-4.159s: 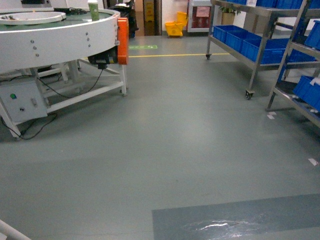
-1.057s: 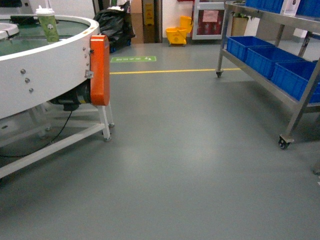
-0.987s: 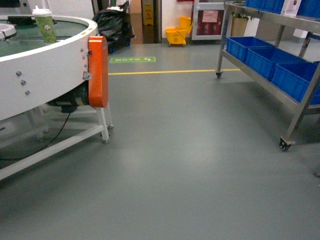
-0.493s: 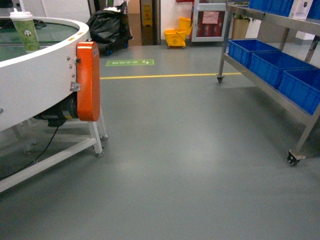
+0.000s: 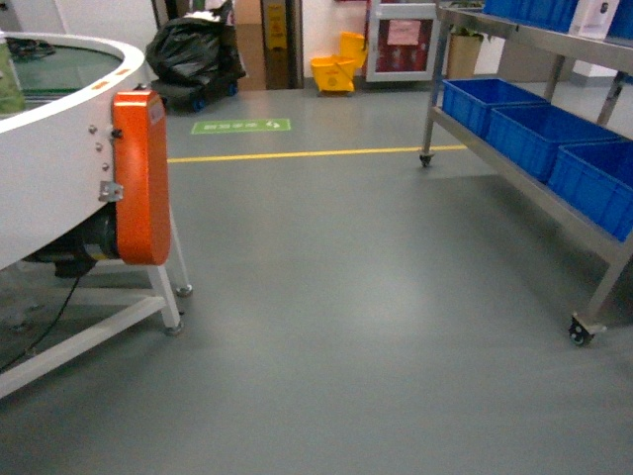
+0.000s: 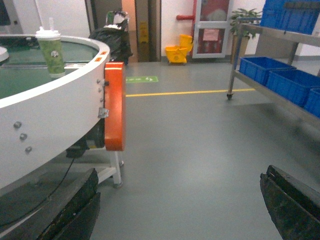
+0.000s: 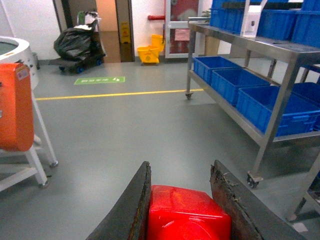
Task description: Pick red block from blue box to shelf
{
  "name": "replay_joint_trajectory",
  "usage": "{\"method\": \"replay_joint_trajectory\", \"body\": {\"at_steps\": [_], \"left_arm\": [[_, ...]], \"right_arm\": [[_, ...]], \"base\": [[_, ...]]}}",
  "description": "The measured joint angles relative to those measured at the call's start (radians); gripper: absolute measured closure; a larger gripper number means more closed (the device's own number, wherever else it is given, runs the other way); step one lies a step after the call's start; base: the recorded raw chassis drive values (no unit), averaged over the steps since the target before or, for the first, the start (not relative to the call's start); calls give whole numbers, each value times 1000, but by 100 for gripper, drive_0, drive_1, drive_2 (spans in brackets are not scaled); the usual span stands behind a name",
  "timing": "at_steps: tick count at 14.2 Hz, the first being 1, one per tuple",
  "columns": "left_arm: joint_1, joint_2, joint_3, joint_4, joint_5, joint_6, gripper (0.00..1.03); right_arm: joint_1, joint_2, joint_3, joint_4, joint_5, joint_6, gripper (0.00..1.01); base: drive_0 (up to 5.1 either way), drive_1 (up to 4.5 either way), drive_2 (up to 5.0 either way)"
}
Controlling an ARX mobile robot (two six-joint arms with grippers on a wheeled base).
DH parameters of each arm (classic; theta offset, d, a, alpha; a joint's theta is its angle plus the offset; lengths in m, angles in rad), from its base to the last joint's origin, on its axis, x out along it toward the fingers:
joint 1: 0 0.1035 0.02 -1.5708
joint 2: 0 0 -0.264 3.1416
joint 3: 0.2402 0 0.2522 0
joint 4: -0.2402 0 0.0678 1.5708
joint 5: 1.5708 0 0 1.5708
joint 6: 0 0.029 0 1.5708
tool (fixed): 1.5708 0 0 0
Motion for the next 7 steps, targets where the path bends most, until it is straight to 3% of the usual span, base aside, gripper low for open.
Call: {"method": "replay_joint_trajectory", "body": {"at_steps": [7], "left_arm": [[-2, 0, 0, 2, 3, 0, 5]], "right_arm": [[0, 0, 0, -1, 0, 0, 72]], "base": [[-159, -159, -159]]}}
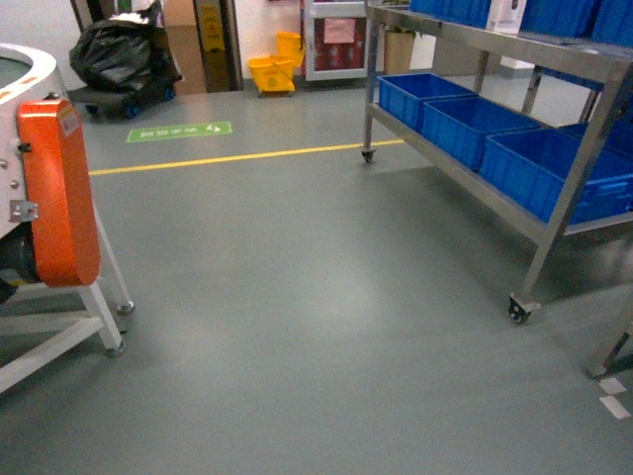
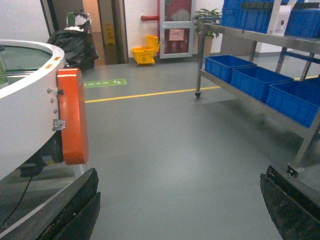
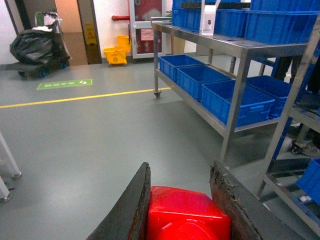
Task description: Pick red block from blue box to shelf
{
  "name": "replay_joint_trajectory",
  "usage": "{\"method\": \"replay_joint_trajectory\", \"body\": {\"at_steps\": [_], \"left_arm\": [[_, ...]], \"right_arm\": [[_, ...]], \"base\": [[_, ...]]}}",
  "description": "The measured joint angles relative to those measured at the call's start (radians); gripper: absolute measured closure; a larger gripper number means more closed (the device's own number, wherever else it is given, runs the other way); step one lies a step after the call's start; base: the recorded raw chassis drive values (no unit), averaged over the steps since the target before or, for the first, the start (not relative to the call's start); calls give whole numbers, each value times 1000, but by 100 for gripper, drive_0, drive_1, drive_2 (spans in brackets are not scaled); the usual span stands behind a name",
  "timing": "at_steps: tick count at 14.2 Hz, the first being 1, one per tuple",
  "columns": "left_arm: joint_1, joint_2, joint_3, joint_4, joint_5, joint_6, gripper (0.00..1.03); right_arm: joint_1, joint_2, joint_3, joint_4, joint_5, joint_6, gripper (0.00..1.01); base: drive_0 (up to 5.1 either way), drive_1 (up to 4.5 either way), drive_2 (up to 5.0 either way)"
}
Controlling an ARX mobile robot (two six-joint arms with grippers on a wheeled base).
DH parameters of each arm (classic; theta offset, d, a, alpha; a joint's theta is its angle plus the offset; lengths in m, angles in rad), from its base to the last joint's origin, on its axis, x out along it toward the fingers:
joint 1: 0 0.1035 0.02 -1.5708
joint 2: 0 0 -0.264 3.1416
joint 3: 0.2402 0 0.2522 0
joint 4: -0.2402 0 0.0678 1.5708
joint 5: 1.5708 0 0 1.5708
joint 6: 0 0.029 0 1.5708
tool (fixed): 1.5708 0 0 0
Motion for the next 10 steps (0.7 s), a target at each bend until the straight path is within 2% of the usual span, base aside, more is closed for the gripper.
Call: {"method": "replay_joint_trajectory", "body": {"at_steps": [10], "left_arm": [[0, 0, 0, 0, 0, 0, 5]], "right_arm": [[0, 0, 0, 0, 0, 0, 72]], "base": [[-158, -158, -158]]}}
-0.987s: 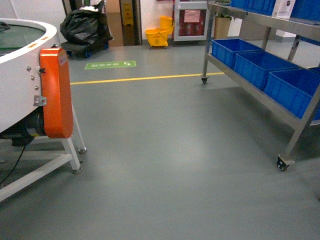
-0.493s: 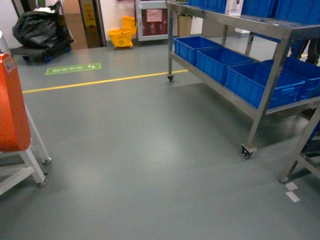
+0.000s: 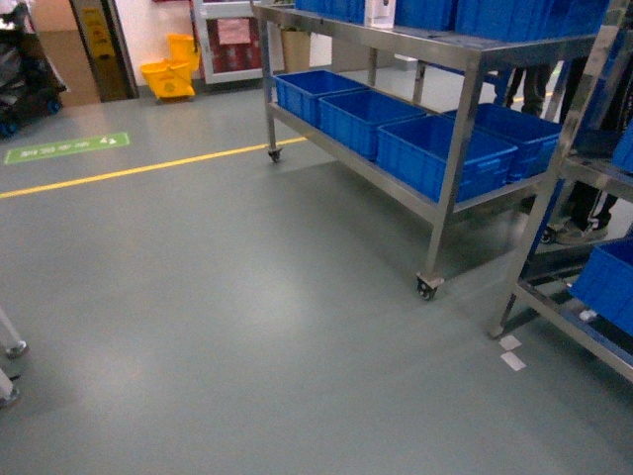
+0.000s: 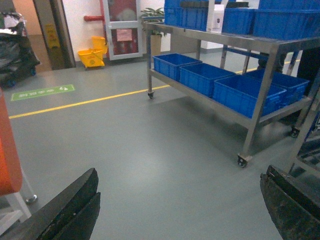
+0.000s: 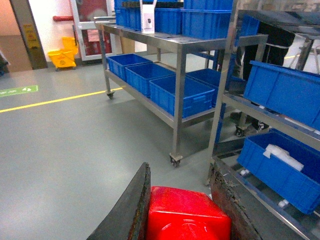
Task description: Pick red block from blue box to shelf
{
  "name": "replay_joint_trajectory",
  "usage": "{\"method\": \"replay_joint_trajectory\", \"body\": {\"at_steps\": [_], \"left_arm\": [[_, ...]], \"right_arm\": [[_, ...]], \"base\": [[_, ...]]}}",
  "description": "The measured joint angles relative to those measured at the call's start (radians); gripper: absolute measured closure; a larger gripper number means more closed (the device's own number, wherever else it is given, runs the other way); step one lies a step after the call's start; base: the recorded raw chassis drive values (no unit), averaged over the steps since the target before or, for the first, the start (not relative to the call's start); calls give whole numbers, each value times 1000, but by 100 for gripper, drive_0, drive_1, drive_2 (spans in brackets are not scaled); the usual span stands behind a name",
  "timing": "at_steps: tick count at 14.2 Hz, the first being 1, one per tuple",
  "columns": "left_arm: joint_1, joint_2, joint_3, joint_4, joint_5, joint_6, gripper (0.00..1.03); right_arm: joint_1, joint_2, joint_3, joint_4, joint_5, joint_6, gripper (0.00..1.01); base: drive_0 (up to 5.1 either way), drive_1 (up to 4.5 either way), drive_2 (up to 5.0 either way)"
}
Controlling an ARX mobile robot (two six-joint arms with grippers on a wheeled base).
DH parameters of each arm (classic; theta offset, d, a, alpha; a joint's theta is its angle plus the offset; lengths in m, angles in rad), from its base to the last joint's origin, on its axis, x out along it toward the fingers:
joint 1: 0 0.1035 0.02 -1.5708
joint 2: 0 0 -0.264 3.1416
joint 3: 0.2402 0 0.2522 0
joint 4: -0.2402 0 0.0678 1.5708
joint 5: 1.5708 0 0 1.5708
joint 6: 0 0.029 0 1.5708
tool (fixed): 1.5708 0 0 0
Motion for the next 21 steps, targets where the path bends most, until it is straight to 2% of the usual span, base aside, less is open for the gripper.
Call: {"method": "replay_joint_trajectory", "body": {"at_steps": [21], "left_arm": [[0, 0, 0, 0, 0, 0, 5]], "right_arm": [[0, 0, 0, 0, 0, 0, 72]], "base": [[-156, -156, -156]]}}
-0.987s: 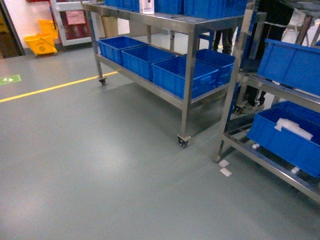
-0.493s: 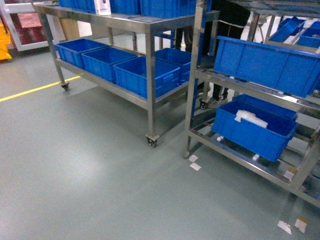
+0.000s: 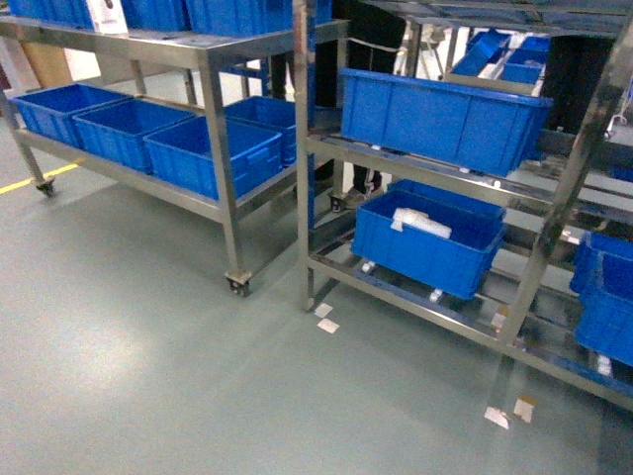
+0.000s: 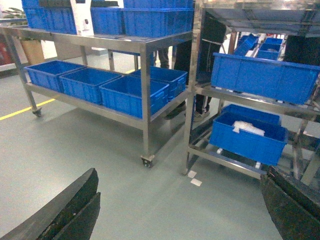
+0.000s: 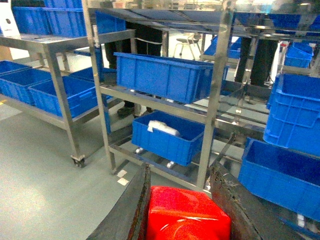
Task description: Pick red block from blue box to shelf
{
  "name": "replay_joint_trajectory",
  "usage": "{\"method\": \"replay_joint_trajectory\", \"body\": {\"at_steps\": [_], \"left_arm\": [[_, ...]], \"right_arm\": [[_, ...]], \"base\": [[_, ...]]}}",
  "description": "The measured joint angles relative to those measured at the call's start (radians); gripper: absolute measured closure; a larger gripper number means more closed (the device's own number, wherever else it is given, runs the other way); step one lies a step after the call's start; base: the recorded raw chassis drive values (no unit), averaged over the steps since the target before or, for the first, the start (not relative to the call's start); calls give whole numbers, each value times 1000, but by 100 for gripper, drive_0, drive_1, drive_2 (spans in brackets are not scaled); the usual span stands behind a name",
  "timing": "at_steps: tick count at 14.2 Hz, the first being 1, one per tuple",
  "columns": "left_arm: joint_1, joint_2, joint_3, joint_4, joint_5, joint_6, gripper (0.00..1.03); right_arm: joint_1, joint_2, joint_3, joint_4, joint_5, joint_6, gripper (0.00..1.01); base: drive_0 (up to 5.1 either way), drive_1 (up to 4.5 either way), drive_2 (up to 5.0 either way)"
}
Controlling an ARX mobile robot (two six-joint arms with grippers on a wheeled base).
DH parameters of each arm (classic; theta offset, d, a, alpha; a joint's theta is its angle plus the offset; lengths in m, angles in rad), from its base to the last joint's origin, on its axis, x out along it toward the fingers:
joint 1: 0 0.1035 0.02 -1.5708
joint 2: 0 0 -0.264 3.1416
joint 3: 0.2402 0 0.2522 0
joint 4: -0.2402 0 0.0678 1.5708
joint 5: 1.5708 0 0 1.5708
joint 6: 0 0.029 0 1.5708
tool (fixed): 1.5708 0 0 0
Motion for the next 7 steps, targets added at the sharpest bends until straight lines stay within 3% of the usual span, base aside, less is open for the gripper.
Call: {"method": "replay_joint_trajectory", "body": {"at_steps": [7], "left_arm": [[0, 0, 0, 0, 0, 0, 5]], "right_arm": [[0, 0, 0, 0, 0, 0, 72]], "base": [[-161, -161, -161]]}}
